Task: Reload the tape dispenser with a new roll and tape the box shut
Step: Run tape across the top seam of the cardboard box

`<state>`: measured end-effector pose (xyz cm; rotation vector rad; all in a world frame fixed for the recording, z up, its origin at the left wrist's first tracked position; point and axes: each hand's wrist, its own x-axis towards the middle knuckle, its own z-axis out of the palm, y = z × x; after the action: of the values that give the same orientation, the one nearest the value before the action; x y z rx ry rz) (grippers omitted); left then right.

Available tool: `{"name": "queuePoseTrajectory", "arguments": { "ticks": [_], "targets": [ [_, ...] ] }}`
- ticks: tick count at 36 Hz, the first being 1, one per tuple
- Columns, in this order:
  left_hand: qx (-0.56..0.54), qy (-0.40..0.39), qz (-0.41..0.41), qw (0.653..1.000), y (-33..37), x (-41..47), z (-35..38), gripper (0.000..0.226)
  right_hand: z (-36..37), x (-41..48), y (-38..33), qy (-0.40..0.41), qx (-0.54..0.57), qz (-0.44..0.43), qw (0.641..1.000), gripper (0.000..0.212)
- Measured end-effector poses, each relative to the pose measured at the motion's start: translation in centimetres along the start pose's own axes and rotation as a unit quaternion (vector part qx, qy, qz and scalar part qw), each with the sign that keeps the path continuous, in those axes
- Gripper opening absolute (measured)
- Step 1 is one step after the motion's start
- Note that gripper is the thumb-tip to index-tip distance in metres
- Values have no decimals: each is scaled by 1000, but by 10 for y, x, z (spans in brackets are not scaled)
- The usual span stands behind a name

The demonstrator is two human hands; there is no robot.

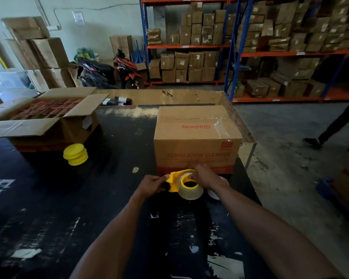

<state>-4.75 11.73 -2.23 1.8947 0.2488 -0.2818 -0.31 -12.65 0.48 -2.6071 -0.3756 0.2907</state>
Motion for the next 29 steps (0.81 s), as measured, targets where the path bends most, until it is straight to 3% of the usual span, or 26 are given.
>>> {"name": "queuePoseTrajectory", "arguments": {
  "ticks": [5,12,17,20,29],
  "targets": [
    [51,31,22,998,-10,7,10,41,18,4,1,46,-40,-12,998,36],
    [62,64,26,996,-23,19,21,38,32,15,6,47,-32,-7,998,26],
    [90,85,41,991,-24,26,20,40,38,17,7,52,-29,-17,998,31],
    [105,82,51,990,-23,30,17,45,34,19,6,38,-21,-14,999,29],
    [131,24,13,991,-17,37,11,19,31,19,5,16,-29,-26,999,39]
  ]
}}
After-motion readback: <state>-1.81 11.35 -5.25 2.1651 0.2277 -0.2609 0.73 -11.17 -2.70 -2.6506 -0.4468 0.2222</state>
